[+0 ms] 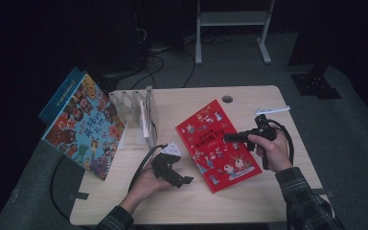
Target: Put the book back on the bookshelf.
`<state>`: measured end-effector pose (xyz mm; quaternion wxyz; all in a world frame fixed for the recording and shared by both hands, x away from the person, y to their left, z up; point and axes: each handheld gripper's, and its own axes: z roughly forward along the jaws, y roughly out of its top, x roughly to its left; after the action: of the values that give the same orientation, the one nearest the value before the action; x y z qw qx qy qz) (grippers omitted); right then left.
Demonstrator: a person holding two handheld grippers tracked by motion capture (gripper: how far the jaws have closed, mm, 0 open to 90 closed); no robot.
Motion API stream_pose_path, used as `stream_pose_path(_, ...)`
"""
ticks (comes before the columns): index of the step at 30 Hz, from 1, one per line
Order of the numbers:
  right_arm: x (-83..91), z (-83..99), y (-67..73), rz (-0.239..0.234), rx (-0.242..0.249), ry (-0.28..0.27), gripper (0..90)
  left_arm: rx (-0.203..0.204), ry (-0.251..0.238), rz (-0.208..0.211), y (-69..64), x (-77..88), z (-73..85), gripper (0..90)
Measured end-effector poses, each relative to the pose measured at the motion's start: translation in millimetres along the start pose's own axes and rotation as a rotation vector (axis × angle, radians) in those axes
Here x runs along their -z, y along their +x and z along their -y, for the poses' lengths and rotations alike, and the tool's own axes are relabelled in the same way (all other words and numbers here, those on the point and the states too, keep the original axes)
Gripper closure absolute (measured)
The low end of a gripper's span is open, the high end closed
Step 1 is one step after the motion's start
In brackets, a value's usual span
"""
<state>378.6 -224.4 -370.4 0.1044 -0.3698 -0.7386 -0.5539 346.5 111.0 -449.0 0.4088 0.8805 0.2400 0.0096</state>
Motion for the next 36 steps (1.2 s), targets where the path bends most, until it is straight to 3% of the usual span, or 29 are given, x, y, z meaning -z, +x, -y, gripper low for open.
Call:
stream_pose_path(7, 18.4, -13.7, 10.6, -0.006, 0.038, -0.081, 87.9, 0.013, -0.151, -0.015, 2.3, 26.3, -17.6, 0.0)
stream_pose_path(13, 32.9, -26.0, 23.1, -0.030, 0.068, -0.147, 87.9, -0.011, -0.247, -0.005, 1.8, 50.3, -38.6, 0.0)
stream_pose_path(23, 47.6, -38.3, 41.5, -0.068, 0.120, -0.200, 87.9, -0.060, -0.350, 0.027, -0.7, 72.6, -71.5, 0.0)
stream_pose_path(26, 49.0, -39.5, 45.0, -0.075, 0.131, -0.210, 87.9, -0.056, -0.385, 0.030, 1.2, 75.4, -79.2, 0.0)
stream_pose_path(36, 51.1, -40.9, 49.9, -0.089, 0.144, -0.227, 87.9, -0.021, -0.427, 0.059, 12.4, 73.4, -95.0, 0.0)
